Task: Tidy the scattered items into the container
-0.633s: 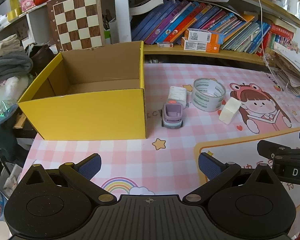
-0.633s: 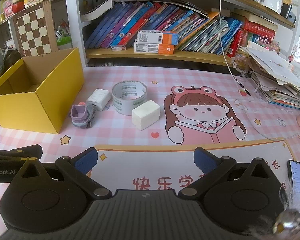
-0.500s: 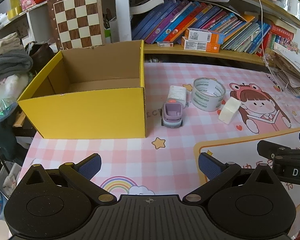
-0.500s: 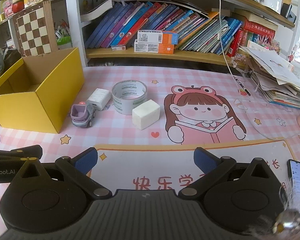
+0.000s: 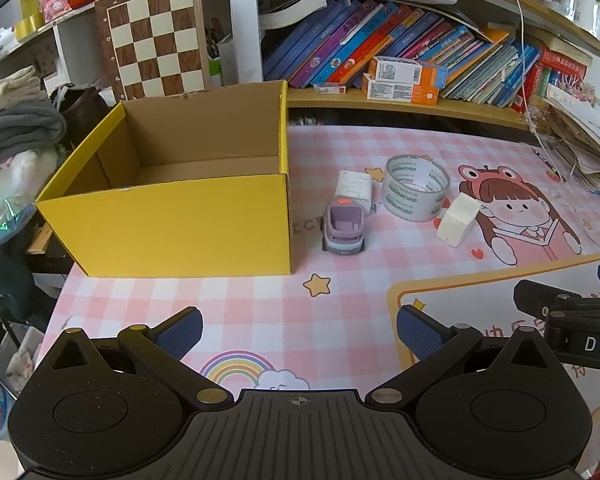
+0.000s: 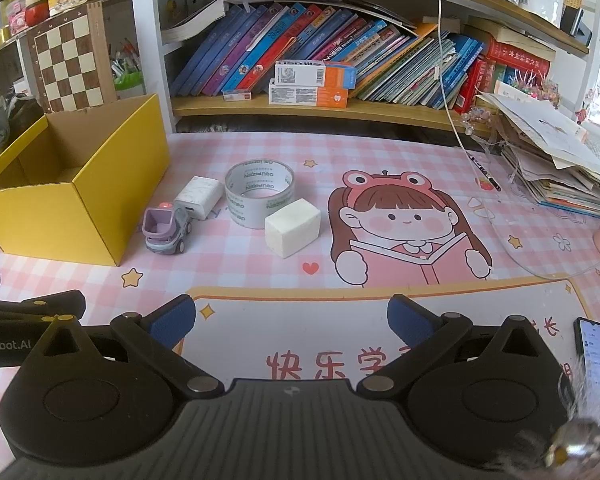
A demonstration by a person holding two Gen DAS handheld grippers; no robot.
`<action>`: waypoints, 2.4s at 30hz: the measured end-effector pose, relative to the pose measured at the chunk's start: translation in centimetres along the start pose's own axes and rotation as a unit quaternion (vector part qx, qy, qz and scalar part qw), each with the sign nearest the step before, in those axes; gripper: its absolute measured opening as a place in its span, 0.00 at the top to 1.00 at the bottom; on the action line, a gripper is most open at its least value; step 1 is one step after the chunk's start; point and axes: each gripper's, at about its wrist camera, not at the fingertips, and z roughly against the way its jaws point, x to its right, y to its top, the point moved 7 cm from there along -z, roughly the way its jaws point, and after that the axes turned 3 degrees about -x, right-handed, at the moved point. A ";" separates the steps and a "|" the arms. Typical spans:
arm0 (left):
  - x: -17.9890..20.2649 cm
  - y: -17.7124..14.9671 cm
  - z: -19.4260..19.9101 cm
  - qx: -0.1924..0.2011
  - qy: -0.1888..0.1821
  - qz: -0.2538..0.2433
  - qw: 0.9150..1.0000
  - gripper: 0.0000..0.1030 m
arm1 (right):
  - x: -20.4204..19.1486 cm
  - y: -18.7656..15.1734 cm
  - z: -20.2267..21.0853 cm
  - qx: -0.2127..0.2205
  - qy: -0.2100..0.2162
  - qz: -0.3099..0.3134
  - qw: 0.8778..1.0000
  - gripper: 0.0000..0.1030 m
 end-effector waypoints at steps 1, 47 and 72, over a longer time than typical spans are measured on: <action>-0.1 0.0 -0.1 0.000 0.000 0.000 1.000 0.00 | 0.0 0.0 0.0 0.000 0.000 0.000 1.000 0.00; -0.4 0.2 -0.5 -0.005 0.004 0.007 1.000 0.00 | -0.1 0.2 -0.8 -0.007 0.005 0.001 1.000 0.00; -0.1 0.3 -0.3 0.003 -0.005 0.008 1.000 0.00 | -0.2 0.3 -0.8 -0.007 0.006 0.003 1.000 0.00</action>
